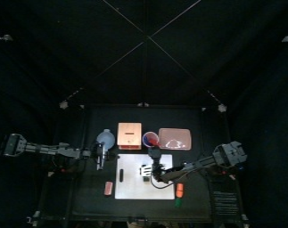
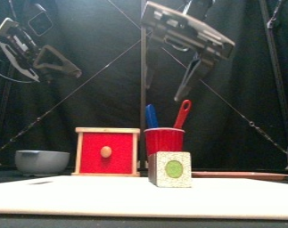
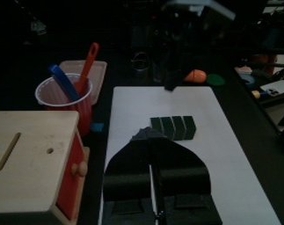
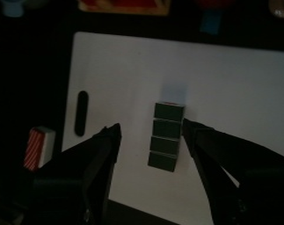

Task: Place sushi on board then cut the sushi with the knife then place the pieces on the plate
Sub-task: Pick knife at handle with right hand

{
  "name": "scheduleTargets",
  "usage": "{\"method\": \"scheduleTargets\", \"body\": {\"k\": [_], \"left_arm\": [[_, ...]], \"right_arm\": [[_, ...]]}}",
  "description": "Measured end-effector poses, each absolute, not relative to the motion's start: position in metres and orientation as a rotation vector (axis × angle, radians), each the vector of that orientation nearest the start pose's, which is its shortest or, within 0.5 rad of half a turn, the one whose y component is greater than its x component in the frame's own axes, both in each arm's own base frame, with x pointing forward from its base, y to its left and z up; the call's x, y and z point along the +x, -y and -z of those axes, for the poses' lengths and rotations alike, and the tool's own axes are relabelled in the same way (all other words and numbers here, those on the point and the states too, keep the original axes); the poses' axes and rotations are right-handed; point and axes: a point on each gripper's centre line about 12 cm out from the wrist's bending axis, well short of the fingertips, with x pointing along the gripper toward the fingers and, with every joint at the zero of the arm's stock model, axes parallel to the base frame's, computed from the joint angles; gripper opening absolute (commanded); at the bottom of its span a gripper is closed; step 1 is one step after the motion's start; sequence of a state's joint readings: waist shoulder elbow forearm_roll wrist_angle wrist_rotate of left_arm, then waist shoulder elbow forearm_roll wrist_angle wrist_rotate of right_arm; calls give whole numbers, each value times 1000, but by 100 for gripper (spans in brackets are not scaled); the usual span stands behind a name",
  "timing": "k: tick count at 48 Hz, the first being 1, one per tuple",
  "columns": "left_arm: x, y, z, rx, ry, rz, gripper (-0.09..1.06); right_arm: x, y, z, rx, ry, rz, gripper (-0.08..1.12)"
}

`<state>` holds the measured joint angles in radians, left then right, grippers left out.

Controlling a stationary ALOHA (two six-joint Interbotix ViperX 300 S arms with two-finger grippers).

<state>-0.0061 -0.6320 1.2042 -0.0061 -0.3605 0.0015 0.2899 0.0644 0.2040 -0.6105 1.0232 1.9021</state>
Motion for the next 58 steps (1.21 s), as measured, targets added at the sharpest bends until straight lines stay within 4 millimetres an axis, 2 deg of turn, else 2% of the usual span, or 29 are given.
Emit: {"method": "scheduleTargets", "body": {"k": [5, 11, 24, 30, 36, 47, 58], "left_arm": [[239, 1, -217, -3, -213, 4, -1], [239, 1, -217, -5, -212, 3, -1], [239, 1, -217, -5, -212, 2, -1], [239, 0, -217, -5, -212, -1, -1], [239, 0, -217, -5, -212, -3, -1], [239, -1, -217, -23, -212, -13, -1], [238, -3, -217, -63, -212, -32, -1]], "right_arm": [[397, -56, -268, 829, -710, 872, 89], [397, -48, -290, 730, -768, 790, 89], [394, -1, -329, 407, -947, 735, 89], [392, 13, -336, 260, -1053, 689, 89], [399, 24, -326, 138, -1183, 620, 89], [413, 40, -293, -59, -1443, 517, 89], [423, 48, -267, -195, -1618, 477, 89]]}}
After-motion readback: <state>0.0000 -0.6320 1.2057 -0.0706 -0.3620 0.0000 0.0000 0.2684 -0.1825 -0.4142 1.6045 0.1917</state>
